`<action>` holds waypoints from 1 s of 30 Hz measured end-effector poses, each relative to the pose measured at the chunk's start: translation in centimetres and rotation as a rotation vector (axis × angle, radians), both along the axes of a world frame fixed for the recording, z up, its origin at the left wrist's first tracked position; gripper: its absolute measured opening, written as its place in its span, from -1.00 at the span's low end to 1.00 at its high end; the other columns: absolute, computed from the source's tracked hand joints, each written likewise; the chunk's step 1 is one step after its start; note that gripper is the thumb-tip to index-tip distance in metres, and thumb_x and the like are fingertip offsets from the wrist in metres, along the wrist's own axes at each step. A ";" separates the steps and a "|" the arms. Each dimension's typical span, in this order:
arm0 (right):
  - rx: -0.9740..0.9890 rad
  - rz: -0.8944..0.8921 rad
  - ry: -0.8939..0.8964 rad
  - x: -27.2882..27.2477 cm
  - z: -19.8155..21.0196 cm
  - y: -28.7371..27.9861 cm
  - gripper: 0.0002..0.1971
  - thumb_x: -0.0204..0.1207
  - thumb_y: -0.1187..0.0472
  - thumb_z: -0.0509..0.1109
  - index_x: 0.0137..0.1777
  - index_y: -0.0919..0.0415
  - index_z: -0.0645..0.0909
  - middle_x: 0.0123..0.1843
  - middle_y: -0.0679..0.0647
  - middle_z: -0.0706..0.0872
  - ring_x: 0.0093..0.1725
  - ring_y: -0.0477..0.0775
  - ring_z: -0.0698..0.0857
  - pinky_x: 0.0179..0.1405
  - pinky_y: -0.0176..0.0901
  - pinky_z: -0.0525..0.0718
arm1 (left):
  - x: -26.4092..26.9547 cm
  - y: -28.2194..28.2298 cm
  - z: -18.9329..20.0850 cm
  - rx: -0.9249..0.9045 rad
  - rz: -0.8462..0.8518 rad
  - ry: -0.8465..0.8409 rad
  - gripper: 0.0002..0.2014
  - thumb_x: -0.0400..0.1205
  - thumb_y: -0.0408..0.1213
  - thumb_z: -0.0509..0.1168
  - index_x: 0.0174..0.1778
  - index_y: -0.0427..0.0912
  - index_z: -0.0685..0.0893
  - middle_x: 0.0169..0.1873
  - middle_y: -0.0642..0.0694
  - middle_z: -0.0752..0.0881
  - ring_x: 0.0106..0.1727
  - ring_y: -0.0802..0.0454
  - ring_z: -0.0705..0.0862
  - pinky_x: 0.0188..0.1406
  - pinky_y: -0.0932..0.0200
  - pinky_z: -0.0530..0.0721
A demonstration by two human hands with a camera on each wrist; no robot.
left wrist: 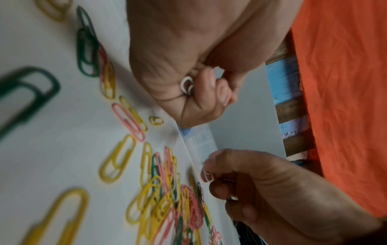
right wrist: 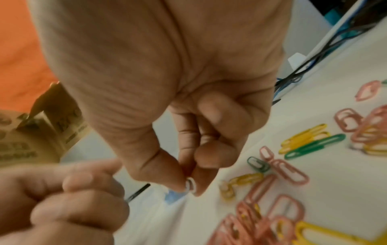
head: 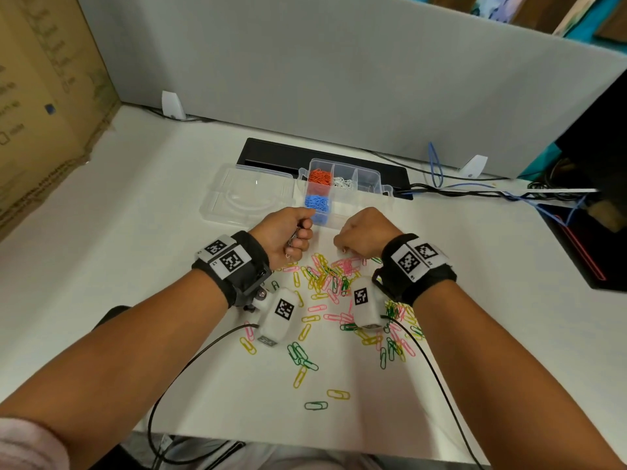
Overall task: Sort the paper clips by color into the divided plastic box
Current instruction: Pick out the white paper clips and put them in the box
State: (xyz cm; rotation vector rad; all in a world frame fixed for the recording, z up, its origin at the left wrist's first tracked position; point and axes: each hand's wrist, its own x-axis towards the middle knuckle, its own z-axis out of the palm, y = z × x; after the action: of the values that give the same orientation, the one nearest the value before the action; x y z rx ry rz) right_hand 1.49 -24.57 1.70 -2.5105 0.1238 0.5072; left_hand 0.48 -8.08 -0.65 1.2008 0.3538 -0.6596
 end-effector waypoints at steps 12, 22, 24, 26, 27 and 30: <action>0.413 0.073 -0.105 -2.5 3.2 -0.5 -0.89 0.59 0.26 0.43 -0.07 0.14 0.80 -0.06 0.00 0.84 -0.18 0.00 0.82 -0.50 -0.31 0.60 | -1.4 -1.9 -0.4 -0.239 -0.005 0.149 -0.52 0.76 0.05 0.08 0.00 -0.34 0.65 -0.23 -0.19 0.77 -0.37 -0.01 0.73 -0.50 0.26 0.67; 0.415 -0.036 -0.404 -3.4 2.6 -2.9 -0.84 0.62 0.12 0.42 -0.05 0.18 0.79 -0.09 -0.05 0.79 -0.19 -0.03 0.79 -0.40 -0.36 0.59 | -1.1 -2.5 0.3 -0.225 -0.022 0.174 -0.63 0.79 -0.02 0.04 -0.18 -0.20 0.52 -0.59 -0.03 0.49 -0.70 0.17 0.41 -0.85 0.39 0.31; 0.448 -0.089 -0.409 -4.2 2.1 -4.4 -0.84 0.60 0.10 0.46 -0.09 0.18 0.78 -0.12 -0.02 0.79 -0.24 -0.05 0.77 -0.48 -0.41 0.58 | 0.7 -3.1 1.5 -0.065 -0.077 0.009 -0.66 0.80 -0.07 0.05 -0.28 -0.10 0.43 -0.66 0.07 0.28 -0.74 0.20 0.18 -0.88 0.37 0.09; 0.491 -0.135 -0.366 -5.2 1.3 -6.0 -0.87 0.58 0.12 0.49 -0.13 0.14 0.78 -0.15 0.03 0.80 -0.31 -0.02 0.76 -0.49 -0.39 0.58 | 3.3 -4.0 3.3 0.036 -0.086 -0.145 -0.65 0.79 -0.05 0.07 -0.31 -0.06 0.42 -0.66 0.09 0.25 -0.72 0.19 0.13 -0.85 0.38 0.06; 0.521 -0.151 -0.341 -5.7 1.0 -6.7 -0.89 0.58 0.16 0.49 -0.14 0.13 0.78 -0.16 0.06 0.80 -0.34 -0.02 0.75 -0.50 -0.36 0.58 | 4.7 -4.5 4.3 0.049 -0.075 -0.197 -0.62 0.78 -0.03 0.08 -0.36 -0.04 0.40 -0.66 0.09 0.25 -0.71 0.18 0.13 -0.84 0.38 0.06; 0.594 -0.189 -0.310 -7.3 0.0 -8.9 -0.84 0.59 0.32 0.44 -0.19 0.14 0.78 -0.21 0.12 0.80 -0.38 0.01 0.72 -0.51 -0.29 0.56 | 8.7 -6.3 6.5 0.000 0.036 -0.259 -0.54 0.74 -0.04 0.11 -0.53 0.01 0.29 -0.67 0.08 0.21 -0.69 0.14 0.10 -0.79 0.37 0.06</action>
State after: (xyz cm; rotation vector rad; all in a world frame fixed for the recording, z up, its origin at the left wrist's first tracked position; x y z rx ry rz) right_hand -5.81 -33.46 1.66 -1.9373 0.0746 0.0536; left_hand 9.22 -14.40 5.80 1.2601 0.1577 -0.4652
